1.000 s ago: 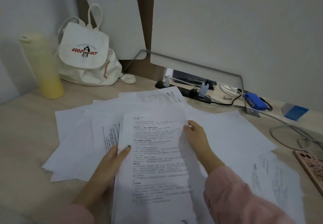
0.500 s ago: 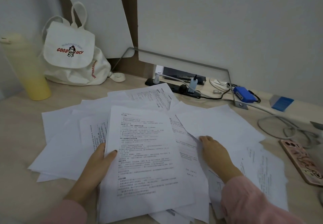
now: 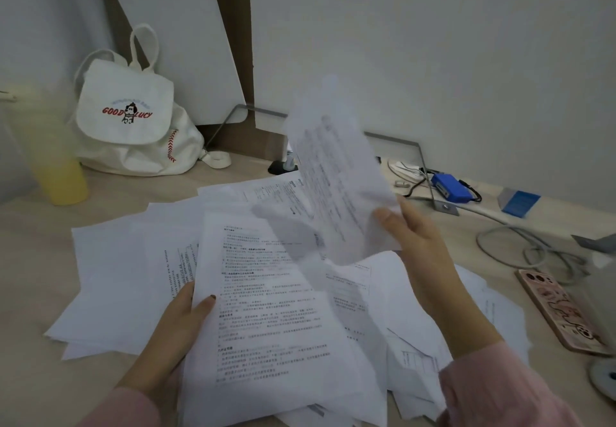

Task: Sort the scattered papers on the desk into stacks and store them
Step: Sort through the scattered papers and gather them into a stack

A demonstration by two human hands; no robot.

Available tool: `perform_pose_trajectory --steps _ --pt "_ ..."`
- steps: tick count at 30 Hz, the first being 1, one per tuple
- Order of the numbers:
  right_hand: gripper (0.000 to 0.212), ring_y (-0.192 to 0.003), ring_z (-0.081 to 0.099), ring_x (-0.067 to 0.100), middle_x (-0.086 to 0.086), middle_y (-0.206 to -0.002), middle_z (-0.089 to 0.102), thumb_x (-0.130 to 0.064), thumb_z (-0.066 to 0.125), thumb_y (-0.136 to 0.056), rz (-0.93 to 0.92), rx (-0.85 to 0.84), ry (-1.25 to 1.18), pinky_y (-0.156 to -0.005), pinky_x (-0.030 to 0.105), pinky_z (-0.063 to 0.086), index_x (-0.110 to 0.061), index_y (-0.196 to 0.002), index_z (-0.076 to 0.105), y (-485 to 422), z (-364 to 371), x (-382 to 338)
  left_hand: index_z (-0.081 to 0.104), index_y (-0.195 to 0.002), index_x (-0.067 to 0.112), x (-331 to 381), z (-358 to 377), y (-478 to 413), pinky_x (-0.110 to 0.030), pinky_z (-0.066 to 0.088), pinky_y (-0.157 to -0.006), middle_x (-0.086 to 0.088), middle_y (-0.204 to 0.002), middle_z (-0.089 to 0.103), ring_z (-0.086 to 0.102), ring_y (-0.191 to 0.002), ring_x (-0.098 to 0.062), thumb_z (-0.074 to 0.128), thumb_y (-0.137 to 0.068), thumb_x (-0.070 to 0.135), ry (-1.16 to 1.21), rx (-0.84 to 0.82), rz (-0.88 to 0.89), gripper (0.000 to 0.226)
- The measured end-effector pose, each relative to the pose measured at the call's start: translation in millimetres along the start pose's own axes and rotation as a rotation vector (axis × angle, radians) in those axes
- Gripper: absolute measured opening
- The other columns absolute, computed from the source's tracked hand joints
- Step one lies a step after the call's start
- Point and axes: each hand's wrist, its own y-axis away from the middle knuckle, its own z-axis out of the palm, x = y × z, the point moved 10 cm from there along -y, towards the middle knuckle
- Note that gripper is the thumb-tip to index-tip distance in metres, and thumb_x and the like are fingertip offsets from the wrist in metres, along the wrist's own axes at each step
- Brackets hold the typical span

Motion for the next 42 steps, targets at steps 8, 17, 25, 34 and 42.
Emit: perform_pose_trajectory --steps 8,17,25,34,42 --pt "0.038 -0.112 0.062 0.02 0.003 -0.125 0.064 -0.014 0.046 -0.092 0.197 0.058 -0.584 -0.089 0.034 0.055 -0.019 -0.129 0.052 0 -13 43 0.049 -0.126 0.016 6 2 1 -0.024 0.042 -0.071 -0.003 -0.111 0.058 0.056 -0.097 -0.019 0.046 -0.096 0.014 -0.017 0.005 0.032 0.03" --pt "0.041 -0.08 0.061 0.031 0.017 -0.095 0.065 -0.016 0.055 -0.061 0.555 0.086 -0.02 -0.067 0.034 0.048 -0.004 -0.1 0.062 19 -39 117 0.055 -0.122 0.022 11 1 5 -0.035 0.043 -0.094 0.0 -0.122 0.059 0.054 -0.108 -0.017 0.056 -0.093 0.019 0.075 -0.049 0.072 0.029" --pt "0.013 -0.08 0.048 0.023 0.003 -0.078 0.049 -0.008 0.042 -0.088 0.525 -0.095 0.959 -0.064 0.026 0.034 -0.009 -0.079 0.051 -28 -51 140 0.065 -0.103 0.025 -3 4 -1 -0.038 0.049 -0.087 0.0 -0.108 0.07 0.065 -0.101 -0.022 0.048 -0.094 0.01 0.194 -0.103 -0.05 0.024" --pt "0.032 -0.096 0.058 0.029 0.014 -0.114 0.061 -0.007 0.035 -0.094 0.062 -0.118 1.052 -0.067 0.029 0.039 -0.01 -0.123 0.048 -88 82 100 0.059 -0.096 0.033 3 9 -5 -0.024 0.053 -0.083 0.021 -0.088 0.071 0.066 -0.081 0.0 0.054 -0.092 0.024 0.112 -0.099 0.026 0.011" --pt "0.047 -0.131 0.038 0.023 0.006 -0.147 0.035 -0.016 0.046 -0.094 0.404 0.004 0.351 -0.097 0.027 0.03 -0.016 -0.14 0.037 -45 21 134 0.055 -0.114 0.008 -2 -35 -1 -0.033 0.039 -0.084 -0.008 -0.103 0.059 0.054 -0.099 -0.025 0.053 -0.092 0.006 0.054 0.134 0.081 0.023"
